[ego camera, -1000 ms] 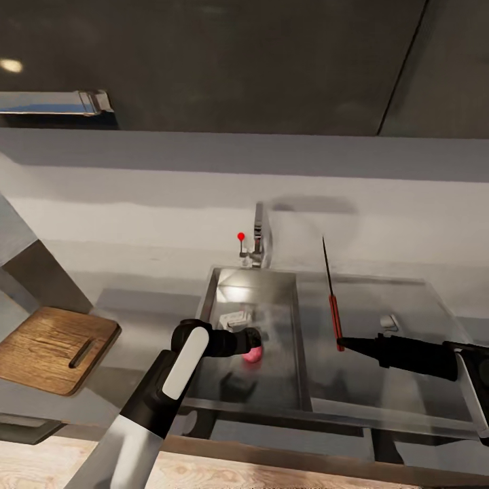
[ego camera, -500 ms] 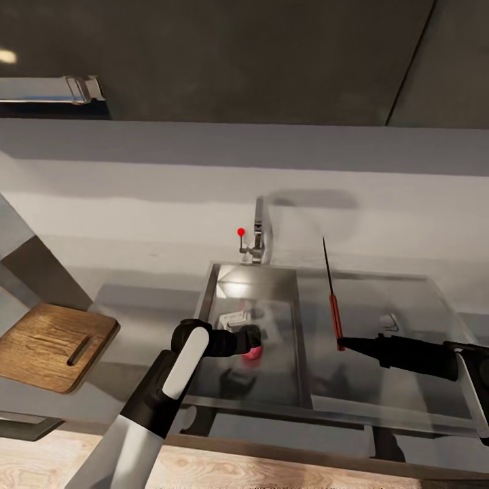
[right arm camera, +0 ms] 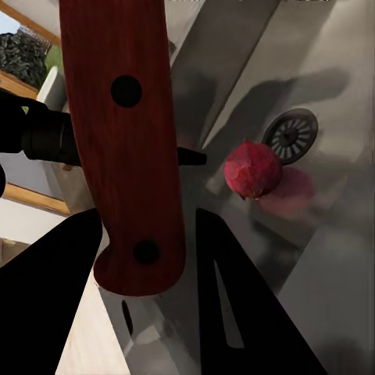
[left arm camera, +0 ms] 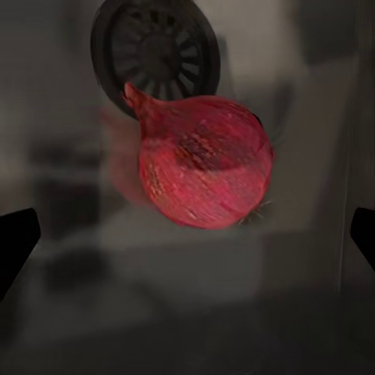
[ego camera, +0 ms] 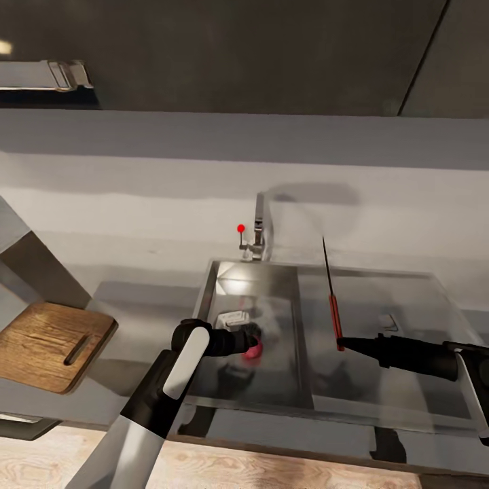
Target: In the kitchen, take the Vidalia onion out of the sink, dice it on the chopping board with the paring knife, put the diced onion into the bowl on the countertop, then place both the paring knife and the chopping board into the sink.
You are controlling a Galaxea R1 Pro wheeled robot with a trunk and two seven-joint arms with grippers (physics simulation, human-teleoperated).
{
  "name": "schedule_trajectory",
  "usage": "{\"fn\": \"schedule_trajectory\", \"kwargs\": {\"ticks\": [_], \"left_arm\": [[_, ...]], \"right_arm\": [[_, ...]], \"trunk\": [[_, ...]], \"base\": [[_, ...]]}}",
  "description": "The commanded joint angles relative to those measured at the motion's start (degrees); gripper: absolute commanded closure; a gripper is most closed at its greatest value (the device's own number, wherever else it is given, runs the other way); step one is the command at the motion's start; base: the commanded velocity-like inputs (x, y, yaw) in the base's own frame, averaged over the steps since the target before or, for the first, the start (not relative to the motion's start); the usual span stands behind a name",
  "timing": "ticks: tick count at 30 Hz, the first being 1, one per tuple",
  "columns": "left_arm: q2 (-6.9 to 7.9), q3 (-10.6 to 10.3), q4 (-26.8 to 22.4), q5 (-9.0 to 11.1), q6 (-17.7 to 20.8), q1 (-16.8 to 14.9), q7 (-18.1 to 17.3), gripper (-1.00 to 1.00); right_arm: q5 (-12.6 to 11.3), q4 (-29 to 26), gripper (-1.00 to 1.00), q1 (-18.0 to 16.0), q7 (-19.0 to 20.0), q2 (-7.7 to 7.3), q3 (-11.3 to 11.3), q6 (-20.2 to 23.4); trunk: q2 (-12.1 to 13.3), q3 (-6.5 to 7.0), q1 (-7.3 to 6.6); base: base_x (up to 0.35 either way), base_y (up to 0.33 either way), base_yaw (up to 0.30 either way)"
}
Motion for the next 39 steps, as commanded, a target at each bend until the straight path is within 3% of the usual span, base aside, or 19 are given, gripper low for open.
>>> {"fn": "schedule_trajectory", "kwargs": {"ticks": [1,39], "left_arm": [[0.00,0.0,-0.1,0.6,0.1,0.0,0.6,-1.00],[0.00,-0.2,-0.2,0.3,0.5,0.0,0.7,-1.00]], "right_arm": [[-0.2,0.0,1.00,0.0,0.1,-0.02,0.0,0.4],[-0.2,0.2,1.00,0.0,0.1,0.07,-0.1,0.5]], "trunk": [[-0.1,-0.19,0.04],[-0.1,-2.99,0.04]], "base": [[0.182,0.000,0.000],[0.038,-0.022,0.000]]}}
